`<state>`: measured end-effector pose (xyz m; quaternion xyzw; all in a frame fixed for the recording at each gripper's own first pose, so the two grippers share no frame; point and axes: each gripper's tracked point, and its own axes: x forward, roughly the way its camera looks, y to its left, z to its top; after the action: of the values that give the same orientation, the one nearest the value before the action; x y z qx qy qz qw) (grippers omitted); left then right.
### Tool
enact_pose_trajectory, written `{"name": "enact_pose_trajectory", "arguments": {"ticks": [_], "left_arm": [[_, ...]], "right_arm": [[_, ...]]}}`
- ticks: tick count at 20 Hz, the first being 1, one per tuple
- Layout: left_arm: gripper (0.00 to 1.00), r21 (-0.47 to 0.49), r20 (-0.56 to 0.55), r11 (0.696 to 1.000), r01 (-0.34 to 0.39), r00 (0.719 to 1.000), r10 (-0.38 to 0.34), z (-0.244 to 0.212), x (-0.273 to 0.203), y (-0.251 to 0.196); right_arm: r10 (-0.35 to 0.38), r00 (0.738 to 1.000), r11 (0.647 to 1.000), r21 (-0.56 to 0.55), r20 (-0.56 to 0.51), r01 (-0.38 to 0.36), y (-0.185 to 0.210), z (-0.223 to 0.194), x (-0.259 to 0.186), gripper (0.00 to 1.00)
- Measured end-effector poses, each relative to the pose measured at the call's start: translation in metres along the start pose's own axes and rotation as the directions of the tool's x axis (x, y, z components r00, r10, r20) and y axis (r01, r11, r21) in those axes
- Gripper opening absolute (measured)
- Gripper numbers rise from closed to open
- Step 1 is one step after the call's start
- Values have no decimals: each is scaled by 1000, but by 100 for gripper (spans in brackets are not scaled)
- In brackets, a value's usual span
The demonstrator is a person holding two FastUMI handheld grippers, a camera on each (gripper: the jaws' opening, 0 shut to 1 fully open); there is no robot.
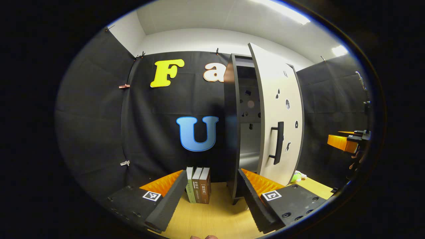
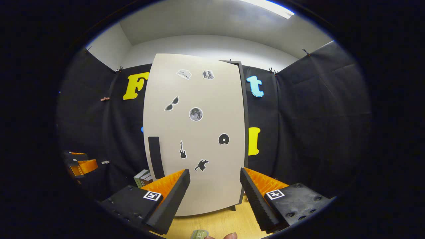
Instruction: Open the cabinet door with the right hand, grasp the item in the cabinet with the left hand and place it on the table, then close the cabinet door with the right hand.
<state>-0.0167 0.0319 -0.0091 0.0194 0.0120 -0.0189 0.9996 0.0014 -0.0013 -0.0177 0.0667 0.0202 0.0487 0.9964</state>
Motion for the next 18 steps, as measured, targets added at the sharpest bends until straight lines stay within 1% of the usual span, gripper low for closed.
{"name": "enact_pose_trajectory", "arguments": {"ticks": [12,18], "left_arm": [[94,14,11,1000,2,1000,-3,6,0,-8],[94,14,2,1000,4,1000,-4,4,1,-8]], "right_arm": [[-4,1000,1000,-1,15,4,-5,7,-2,98],[-3,1000,1000,-4,8,3,-3,3,-1,98]]}}
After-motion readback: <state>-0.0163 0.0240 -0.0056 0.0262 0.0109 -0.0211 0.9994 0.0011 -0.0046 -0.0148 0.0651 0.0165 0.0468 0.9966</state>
